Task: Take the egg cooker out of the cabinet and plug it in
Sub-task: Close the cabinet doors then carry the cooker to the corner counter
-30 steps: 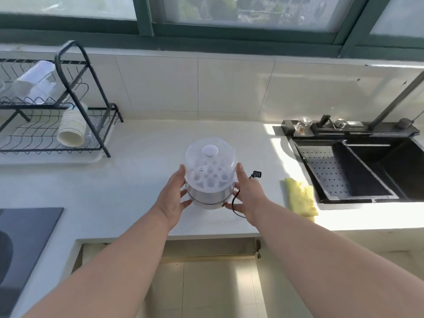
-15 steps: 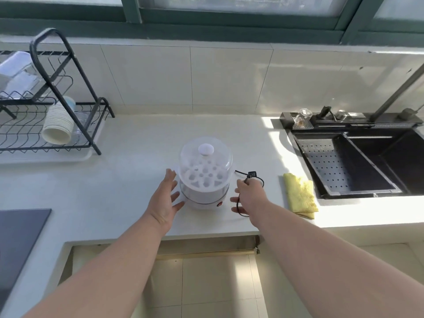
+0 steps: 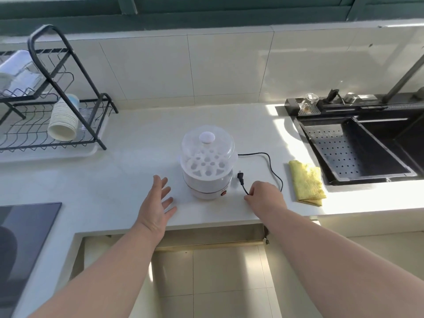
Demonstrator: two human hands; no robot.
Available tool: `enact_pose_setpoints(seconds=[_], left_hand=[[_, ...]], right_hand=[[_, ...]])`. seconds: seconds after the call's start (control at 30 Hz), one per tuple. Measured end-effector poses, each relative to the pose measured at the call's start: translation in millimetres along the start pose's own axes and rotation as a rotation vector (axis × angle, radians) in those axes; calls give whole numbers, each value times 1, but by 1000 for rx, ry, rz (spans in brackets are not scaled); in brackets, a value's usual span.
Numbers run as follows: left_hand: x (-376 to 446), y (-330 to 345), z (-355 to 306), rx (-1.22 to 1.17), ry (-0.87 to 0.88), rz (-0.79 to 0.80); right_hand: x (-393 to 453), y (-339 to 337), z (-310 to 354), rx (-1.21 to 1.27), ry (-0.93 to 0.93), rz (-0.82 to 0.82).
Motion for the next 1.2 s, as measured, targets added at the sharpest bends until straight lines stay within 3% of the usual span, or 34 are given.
enact_pose_setpoints(seconds=[0.3, 0.47, 0.6, 0.83, 1.0, 1.2], left_hand=[[-16, -34, 3, -184, -38, -58], [-33, -67, 7, -179, -71, -131], [-56, -106, 17, 58, 53, -250], [-93, -202, 53, 531, 230, -531], [-104, -271, 105, 851, 124, -654], [-98, -282, 150, 1002, -104, -573]], right_hand=[[-43, -11, -1, 436, 45, -170], [-81, -5, 10, 816, 382, -88], [-114, 13, 16, 1016, 499, 53], [-162, 42, 44, 968, 482, 309], [-172, 45, 77, 877, 330, 472], [-171, 48, 81, 811, 284, 516]])
Point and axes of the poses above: each hand's wrist, its own x-axis towards the middle knuckle, its own y-axis out of the palm, z = x × y, the point moved 2 cm from there along x, towards the middle knuckle, and after that the axes turned 12 degrees about -z, right-handed, at the moved point
